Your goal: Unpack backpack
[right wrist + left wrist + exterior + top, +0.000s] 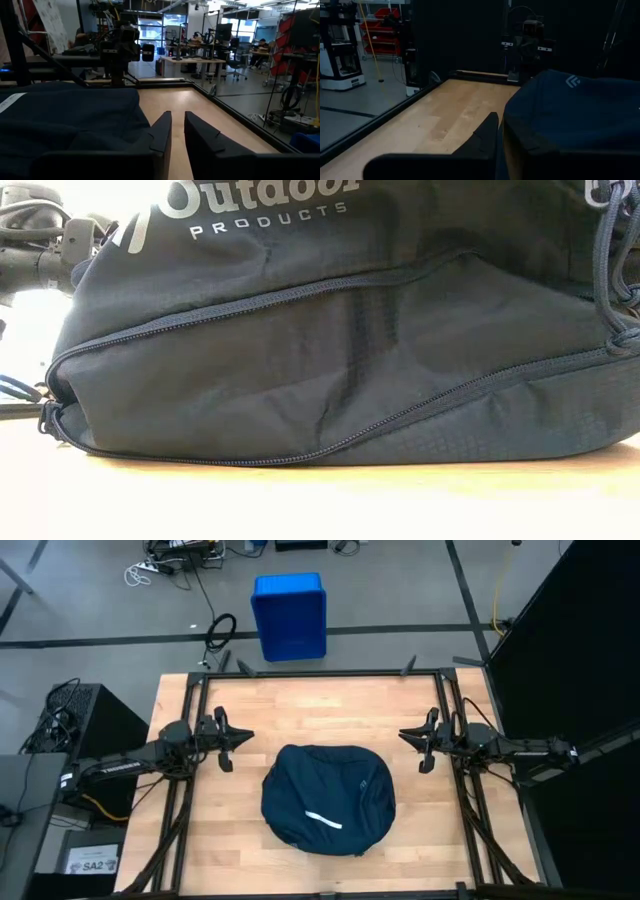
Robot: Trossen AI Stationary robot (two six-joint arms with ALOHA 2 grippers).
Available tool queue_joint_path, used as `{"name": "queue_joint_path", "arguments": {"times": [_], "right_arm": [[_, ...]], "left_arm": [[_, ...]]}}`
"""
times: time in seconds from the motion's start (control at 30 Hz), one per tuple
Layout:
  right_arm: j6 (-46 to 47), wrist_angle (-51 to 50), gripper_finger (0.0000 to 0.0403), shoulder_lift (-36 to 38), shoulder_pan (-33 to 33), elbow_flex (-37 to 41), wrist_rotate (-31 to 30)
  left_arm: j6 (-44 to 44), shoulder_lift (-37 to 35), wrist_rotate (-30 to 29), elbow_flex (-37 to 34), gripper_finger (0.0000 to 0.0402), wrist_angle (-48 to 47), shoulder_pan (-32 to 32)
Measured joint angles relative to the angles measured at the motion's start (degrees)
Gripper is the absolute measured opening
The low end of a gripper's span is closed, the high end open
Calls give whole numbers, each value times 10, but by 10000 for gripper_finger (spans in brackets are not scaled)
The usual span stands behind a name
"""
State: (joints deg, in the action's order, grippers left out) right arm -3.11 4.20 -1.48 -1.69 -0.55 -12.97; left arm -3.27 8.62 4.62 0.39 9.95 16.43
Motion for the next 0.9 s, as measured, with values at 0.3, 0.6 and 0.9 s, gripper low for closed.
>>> {"name": "queue_joint_path", "arguments": {"times": [0.3,0.6,0.9], "right_arm": [[0,0,37,0,0,0,0],[0,0,27,0,0,0,0],[0,0,30,0,0,0,0]], "left_arm": [[0,0,0,0,0,0,0],[0,0,0,0,0,0,0],[0,0,0,0,0,0,0]]}}
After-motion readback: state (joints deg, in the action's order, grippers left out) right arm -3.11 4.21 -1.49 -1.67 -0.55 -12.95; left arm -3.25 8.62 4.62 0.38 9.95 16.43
